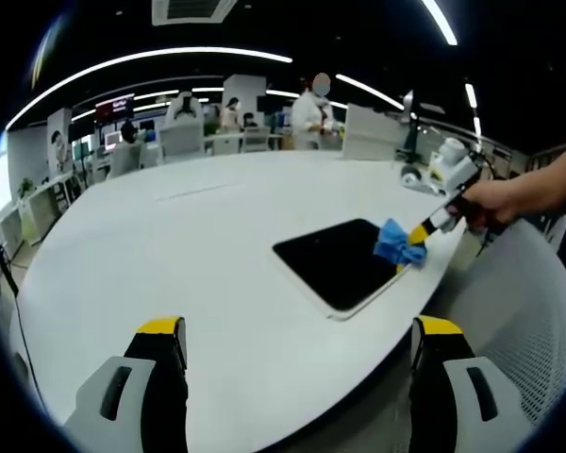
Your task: Wipe the mirror surface with the cleaning cloth until all visible marks leave the cleaned area.
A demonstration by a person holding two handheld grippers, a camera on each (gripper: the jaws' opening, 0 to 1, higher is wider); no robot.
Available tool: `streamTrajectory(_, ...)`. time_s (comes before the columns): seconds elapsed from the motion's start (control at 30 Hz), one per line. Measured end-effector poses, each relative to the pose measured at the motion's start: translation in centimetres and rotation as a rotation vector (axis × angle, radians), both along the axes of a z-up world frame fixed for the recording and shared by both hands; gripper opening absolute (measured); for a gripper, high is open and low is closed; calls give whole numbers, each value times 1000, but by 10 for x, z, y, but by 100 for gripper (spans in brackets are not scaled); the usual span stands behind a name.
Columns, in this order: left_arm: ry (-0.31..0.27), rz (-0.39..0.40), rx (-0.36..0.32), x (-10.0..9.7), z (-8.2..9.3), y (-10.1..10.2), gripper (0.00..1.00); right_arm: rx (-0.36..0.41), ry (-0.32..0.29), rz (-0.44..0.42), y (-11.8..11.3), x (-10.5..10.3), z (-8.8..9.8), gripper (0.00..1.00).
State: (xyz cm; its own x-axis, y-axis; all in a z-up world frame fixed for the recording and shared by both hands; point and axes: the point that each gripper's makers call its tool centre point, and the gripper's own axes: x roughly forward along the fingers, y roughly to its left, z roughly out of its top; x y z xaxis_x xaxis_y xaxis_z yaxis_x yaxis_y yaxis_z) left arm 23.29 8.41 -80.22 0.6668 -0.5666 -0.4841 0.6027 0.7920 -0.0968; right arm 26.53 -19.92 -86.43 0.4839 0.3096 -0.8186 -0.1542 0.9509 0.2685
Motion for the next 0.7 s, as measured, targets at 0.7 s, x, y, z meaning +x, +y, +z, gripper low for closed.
streamTrajectory(0.7,-6,2,-7,1,1,0,99,-9,-9,-19,12,0,0,0)
